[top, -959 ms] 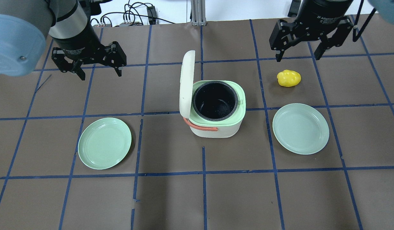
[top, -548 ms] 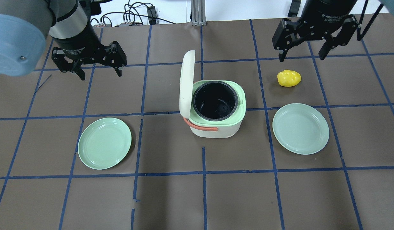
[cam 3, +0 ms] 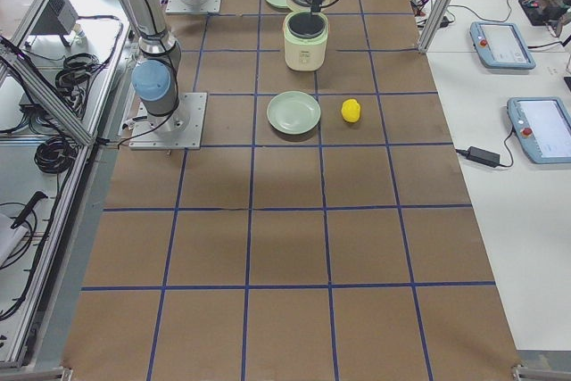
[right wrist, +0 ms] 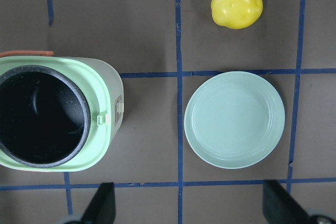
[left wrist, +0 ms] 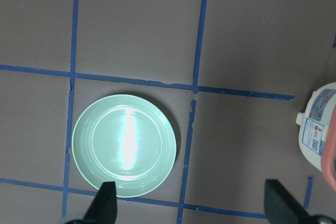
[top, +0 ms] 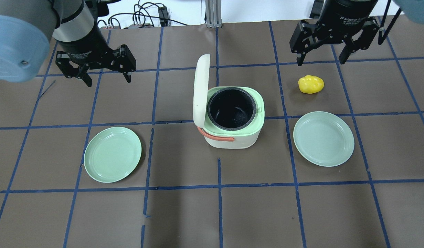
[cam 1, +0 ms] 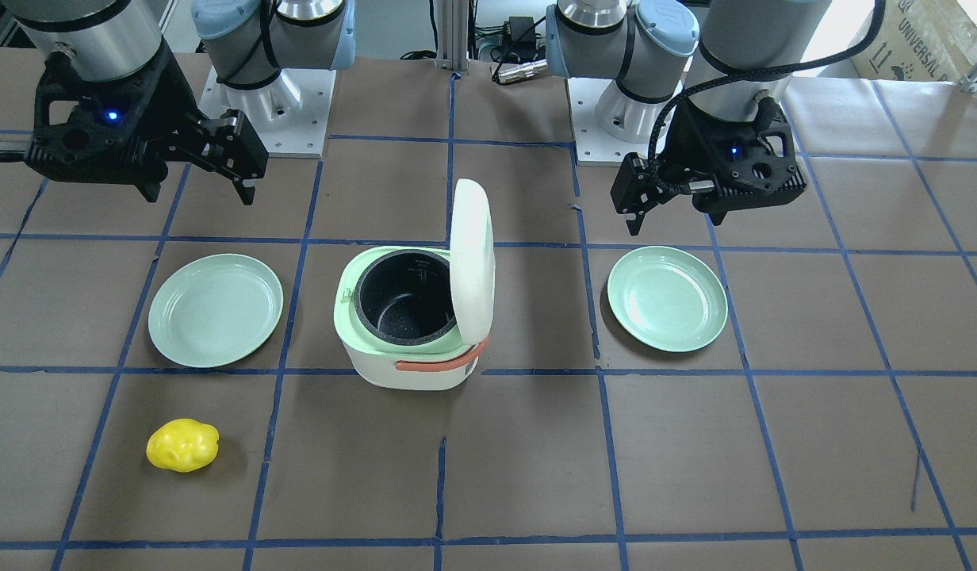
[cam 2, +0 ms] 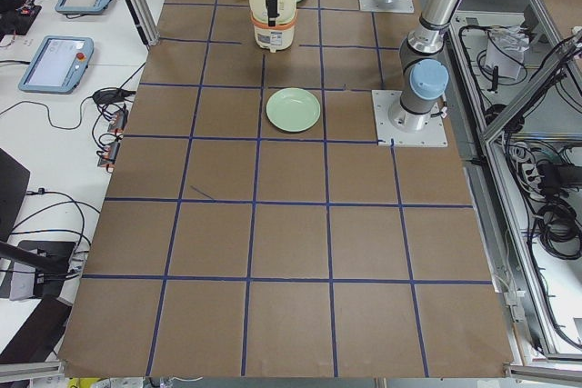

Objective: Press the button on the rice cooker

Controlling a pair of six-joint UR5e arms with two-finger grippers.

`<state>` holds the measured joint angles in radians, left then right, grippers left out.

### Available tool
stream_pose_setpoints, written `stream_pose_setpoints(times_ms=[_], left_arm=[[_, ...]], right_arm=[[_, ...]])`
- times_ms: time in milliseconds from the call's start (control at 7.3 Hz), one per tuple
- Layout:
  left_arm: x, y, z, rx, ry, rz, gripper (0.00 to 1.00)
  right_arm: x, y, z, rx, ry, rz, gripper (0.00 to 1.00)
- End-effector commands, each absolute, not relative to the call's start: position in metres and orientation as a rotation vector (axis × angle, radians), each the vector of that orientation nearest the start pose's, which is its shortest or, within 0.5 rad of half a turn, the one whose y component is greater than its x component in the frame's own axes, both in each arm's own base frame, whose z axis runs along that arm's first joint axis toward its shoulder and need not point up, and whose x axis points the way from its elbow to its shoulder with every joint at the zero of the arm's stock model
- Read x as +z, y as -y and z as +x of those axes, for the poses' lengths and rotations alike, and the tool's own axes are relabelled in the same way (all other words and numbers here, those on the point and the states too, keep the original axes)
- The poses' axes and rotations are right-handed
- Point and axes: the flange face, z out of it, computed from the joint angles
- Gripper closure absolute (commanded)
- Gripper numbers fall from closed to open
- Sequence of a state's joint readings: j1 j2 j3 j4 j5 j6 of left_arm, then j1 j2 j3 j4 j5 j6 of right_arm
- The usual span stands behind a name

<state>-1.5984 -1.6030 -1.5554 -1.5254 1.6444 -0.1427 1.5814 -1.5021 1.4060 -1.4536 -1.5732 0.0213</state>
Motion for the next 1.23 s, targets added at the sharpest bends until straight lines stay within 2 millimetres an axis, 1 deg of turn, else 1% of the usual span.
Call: stream_pose_setpoints(times_ms=[0,548,1096], left_arm=[[0.4843,0.5047,-0.14,-0.054,-3.065,-0.178,0.0],[0.4843,0.5047,-0.14,-0.054,-3.065,-0.178,0.0],[0.4843,0.5047,-0.14,-0.054,-3.065,-0.178,0.0]], right_arm=[[0.5213,0.5151,0.1381,0.036,-3.149,0.017,0.01],[0.5184,0.5159,0.1396,0.043,-3.141,0.077,0.01],[0.5161,0.5183,0.1392,0.048,-3.146,0.075,0.01]])
